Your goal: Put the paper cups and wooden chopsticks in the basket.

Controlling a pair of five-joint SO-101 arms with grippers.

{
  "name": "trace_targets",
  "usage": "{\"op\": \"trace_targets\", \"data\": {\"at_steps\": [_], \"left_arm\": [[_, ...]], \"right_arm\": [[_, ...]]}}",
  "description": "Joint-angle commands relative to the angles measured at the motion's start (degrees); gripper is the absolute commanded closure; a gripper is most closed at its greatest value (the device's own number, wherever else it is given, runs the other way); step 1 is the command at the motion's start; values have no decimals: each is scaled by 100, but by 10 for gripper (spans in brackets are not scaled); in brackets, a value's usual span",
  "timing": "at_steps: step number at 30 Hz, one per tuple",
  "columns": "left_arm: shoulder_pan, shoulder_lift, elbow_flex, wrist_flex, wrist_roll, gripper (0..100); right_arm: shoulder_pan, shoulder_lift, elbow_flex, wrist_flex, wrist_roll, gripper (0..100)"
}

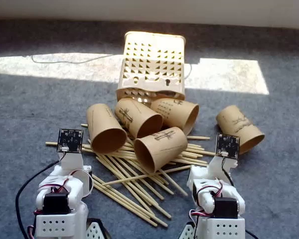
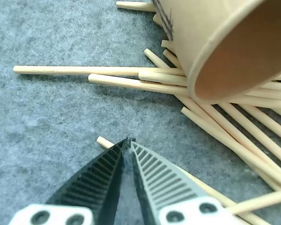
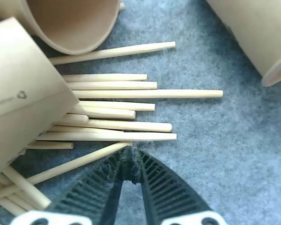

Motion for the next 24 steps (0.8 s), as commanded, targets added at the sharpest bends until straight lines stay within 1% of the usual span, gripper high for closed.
{"op": "trace_targets", "data": {"at_steps": [1, 24], "left_arm": [[84, -66, 101, 9, 26, 993], [84, -66, 101, 9, 26, 993]], "right_arm": [[57, -66, 708, 31, -44, 991], [75, -66, 541, 31, -53, 991]]}}
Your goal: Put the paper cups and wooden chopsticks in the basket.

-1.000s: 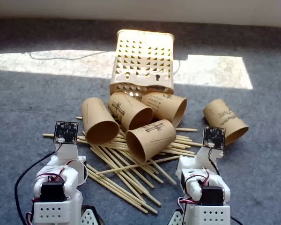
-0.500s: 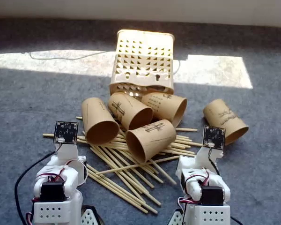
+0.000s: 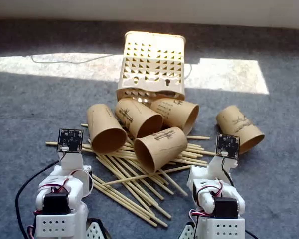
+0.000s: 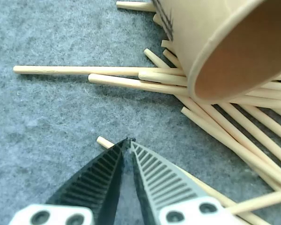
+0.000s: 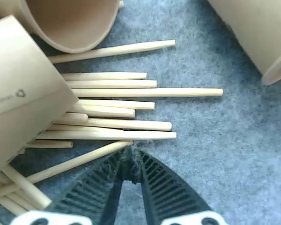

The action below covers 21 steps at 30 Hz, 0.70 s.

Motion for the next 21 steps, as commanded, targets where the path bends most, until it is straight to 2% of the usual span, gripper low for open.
{"op": "trace_targets", "data": {"at_steps": [1, 3, 7, 13, 21], "left_arm": [[84, -66, 101, 9, 26, 993], [84, -66, 101, 9, 26, 993], [84, -66, 101, 9, 26, 993], [84, -66, 101, 9, 26, 993], [84, -66, 101, 9, 26, 993]], "right_arm": [[84, -66, 400, 4, -53, 991], [251, -66, 31, 4, -44, 991], [1024, -66, -602, -13, 44, 985], [1024, -66, -1490, -22, 2066, 985], [945, -40, -2615, -92, 2154, 982]]}}
